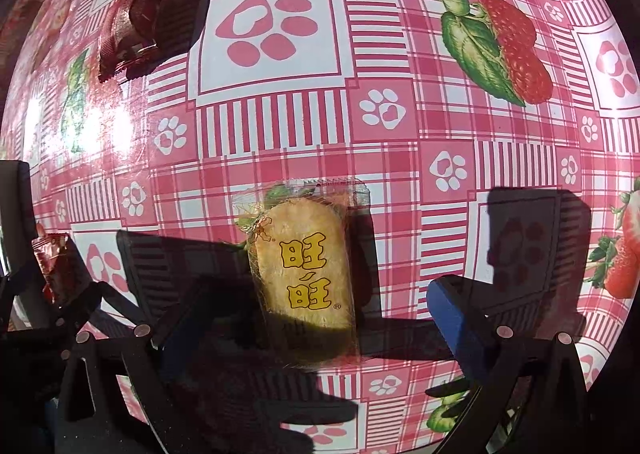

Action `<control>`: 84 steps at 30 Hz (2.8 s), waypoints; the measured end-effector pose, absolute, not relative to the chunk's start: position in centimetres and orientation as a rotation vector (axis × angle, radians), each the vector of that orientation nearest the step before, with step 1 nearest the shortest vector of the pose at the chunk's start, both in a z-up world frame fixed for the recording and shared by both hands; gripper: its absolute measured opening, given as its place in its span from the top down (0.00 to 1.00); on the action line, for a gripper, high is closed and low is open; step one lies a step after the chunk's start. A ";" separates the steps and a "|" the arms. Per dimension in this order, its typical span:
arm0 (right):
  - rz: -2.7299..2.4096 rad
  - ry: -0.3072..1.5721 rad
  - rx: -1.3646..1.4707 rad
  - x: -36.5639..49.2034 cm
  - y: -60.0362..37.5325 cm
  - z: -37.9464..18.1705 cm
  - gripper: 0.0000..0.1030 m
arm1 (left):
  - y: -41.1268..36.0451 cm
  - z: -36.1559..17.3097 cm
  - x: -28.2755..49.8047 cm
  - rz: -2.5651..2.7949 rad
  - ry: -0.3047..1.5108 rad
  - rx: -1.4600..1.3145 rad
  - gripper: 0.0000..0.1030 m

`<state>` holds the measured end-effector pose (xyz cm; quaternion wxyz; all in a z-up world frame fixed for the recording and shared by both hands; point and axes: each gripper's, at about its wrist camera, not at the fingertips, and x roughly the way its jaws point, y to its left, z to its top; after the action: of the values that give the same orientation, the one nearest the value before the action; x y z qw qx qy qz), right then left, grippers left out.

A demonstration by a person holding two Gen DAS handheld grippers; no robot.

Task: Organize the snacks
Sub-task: 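Lift and hold the red packet with the left tool while the right holds the rice-cracker packet, then carry the red packet into the box with the left tool while the right lowers the rice-cracker packet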

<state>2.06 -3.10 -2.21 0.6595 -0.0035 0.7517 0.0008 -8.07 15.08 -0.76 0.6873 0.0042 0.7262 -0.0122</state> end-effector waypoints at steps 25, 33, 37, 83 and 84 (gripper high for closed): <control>0.201 1.685 0.063 -3.2 1.1 2.6 0.64 | 17.7 4.7 -9.0 -0.184 1.544 -0.031 0.68; 0.300 1.661 0.013 -3.9 6.5 4.9 0.64 | 21.0 7.1 -10.0 -0.135 1.488 -0.072 0.68; 0.354 1.646 -0.032 -4.4 10.2 6.1 0.64 | 22.7 8.1 -10.9 -0.097 1.464 -0.105 0.68; 0.766 1.638 -0.350 -12.7 35.5 5.8 0.63 | 39.0 4.9 -21.4 0.258 1.498 -0.379 0.67; 0.766 1.642 -0.350 -12.8 35.6 5.8 0.63 | 39.0 4.9 -21.4 0.261 1.497 -0.376 0.67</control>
<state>-12.75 35.58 5.79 0.6037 -0.1513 0.7093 0.3311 -21.42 39.02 4.87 0.7090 -0.1694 0.6744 0.1175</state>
